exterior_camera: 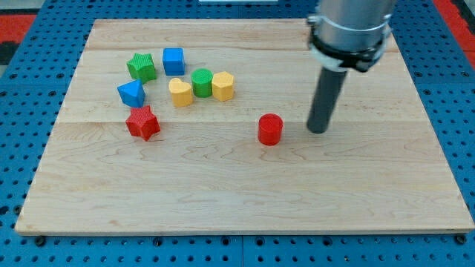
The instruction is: Put the red circle diagonally bottom right to the yellow hexgon
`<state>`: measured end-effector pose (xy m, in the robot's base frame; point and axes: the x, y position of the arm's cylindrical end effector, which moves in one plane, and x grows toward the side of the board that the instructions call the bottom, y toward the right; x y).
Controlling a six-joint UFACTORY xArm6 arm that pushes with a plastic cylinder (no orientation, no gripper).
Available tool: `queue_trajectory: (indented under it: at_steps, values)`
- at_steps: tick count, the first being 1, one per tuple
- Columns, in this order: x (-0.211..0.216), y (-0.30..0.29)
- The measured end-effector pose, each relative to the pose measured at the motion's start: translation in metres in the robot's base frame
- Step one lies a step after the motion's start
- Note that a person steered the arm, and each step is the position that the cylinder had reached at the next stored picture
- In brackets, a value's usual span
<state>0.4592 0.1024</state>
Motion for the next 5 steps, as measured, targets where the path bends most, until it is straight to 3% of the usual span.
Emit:
queue_trajectory:
  at_steps: [2,5]
  values:
    - [-0.027,-0.011]
    - [-0.006,-0.030]
